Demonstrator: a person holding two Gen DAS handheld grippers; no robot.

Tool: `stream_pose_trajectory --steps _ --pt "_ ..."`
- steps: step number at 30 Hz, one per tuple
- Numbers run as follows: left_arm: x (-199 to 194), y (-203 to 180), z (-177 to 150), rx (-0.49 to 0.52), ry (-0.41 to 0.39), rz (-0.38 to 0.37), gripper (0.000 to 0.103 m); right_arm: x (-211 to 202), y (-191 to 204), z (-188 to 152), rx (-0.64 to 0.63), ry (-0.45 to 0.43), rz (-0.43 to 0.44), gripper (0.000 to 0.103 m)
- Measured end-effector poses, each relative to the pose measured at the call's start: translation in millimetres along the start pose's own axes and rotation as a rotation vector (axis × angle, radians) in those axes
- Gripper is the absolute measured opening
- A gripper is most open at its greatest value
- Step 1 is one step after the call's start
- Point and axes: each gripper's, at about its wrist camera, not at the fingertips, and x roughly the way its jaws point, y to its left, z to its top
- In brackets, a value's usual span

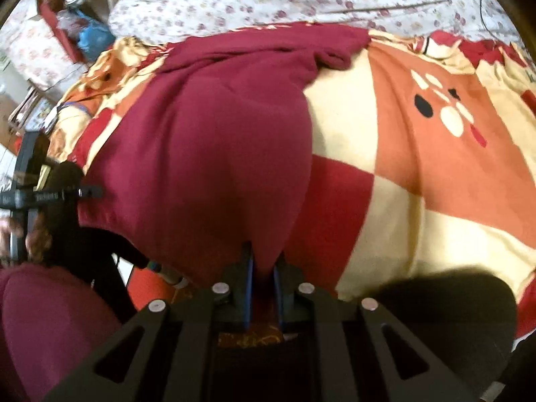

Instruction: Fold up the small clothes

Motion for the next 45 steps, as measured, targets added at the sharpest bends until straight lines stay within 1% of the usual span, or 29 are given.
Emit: stream_pose_trajectory --steps 3,5,8,9,10,14,16,18,22,27,31,33,37,41,45 --pt "-25.8 0.8 -6.5 0.028 -0.048 0.001 0.0 -13.2 2.3 -8.2 -0.002 0.021 0.041 0.009" --pt "-37.3 0.9 -6.5 0.04 -0.079 0.017 0.0 -15.8 7.5 -16.2 -0.014 0.04 0.067 0.006" --pt "-31.4 3.9 -5.3 0.03 -0.071 0.03 0.0 -13.3 13.9 -20.3 -0.026 0.052 0.08 0.006" --pt "-28.0 -0.6 -1.9 0.031 -0.068 0.039 0.0 -11.9 14.7 -19.8 -0.025 0.052 0.083 0.006" --pt "-27.6 2.6 -5.0 0.036 -0.063 0.044 0.0 -11.4 14.8 -19.5 -0.024 0.051 0.086 0.006" --pt "-24.9 -4.7 -2.2 0.055 -0.064 0.045 0.0 -9.5 10.4 -17.2 -0.013 0.054 0.094 0.006" --pt "-26.7 -5.0 0.5 0.056 -0.071 0.049 0.0 -13.7 5.7 -15.2 0.003 0.04 0.108 0.006" --pt "-29.1 -5.4 4.7 0.066 -0.079 0.065 0.0 -21.4 -0.1 -10.3 0.026 0.002 0.125 0.006" --pt "-33.5 -12.3 21.6 0.093 -0.12 0.096 0.0 -37.9 -12.9 10.2 0.093 -0.118 0.134 0.006" --pt "-42.6 -22.8 50.9 0.126 -0.196 0.124 0.0 -44.0 -17.9 41.4 0.097 -0.205 0.127 0.006" --pt "-46.9 -26.3 80.7 0.118 -0.259 0.136 0.0 -44.4 -23.2 69.8 0.101 -0.242 0.105 0.006" --pt "-46.9 -26.2 94.6 0.112 -0.278 0.137 0.0 -42.6 -26.8 82.0 0.111 -0.252 0.097 0.006" --pt "-45.6 -28.1 117.9 0.104 -0.304 0.135 0.0 -36.7 -39.5 109.3 0.139 -0.269 0.056 0.006" --pt "-42.7 -31.1 143.8 0.102 -0.336 0.153 0.0 -31.2 -46.5 135.0 0.143 -0.291 0.021 0.006" --pt "-36.9 -27.3 166.1 0.083 -0.345 0.151 0.0 -24.7 -55.2 161.0 0.161 -0.33 -0.026 0.006"
